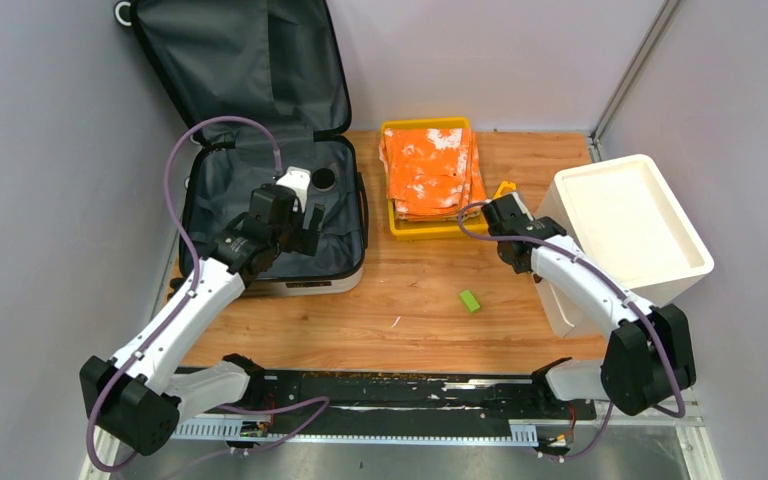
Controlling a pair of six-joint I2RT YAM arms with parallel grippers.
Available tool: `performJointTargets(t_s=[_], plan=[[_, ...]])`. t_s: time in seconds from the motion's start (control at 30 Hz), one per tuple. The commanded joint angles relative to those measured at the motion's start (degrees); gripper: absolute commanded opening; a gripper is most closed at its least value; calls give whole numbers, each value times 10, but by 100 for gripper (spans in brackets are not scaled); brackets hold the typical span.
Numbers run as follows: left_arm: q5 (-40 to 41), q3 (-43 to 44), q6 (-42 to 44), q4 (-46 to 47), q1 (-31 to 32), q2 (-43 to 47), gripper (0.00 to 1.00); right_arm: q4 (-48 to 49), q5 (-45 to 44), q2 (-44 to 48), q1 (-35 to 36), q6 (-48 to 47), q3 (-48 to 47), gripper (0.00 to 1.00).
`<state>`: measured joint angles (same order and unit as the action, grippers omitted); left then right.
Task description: Open, take out, and arrange the luggage
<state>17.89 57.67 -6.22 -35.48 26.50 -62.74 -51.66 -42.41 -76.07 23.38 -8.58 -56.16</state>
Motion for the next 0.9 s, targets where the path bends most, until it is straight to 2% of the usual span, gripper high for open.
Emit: performJointTargets(t_s=[0.0, 0.1, 0.17, 0.33, 0.43, 0.53, 0.6, 0.73, 0.87], plan=[[-12, -7, 6, 16, 1, 27, 100, -24, 16, -6, 7, 0, -25, 0], [-16, -6, 7, 15, 1, 30, 100, -23, 51, -1, 31, -27, -43, 4], [-15, -4, 7, 14, 1, 34, 100, -20, 95, -1, 47, -73, -49, 10], [-28, -3, 11, 17, 1, 52, 100, -13, 119, -14, 97, -208, -34, 19], [-27, -5, 12, 20, 1, 70, 100, 2, 128, -20, 98, -277, -19, 24], [-25, -9, 15, 25, 1, 87, 100, 25, 140, -31, 98, -365, 5, 36], [-29, -14, 16, 32, 1, 99, 100, 55, 138, -39, 94, -414, 28, 41], [-43, -20, 16, 39, 1, 116, 100, 73, 178, -50, 80, -479, 73, 44], [-62, -19, 13, 39, 1, 121, 100, 108, 151, -74, 63, -529, 89, 48]])
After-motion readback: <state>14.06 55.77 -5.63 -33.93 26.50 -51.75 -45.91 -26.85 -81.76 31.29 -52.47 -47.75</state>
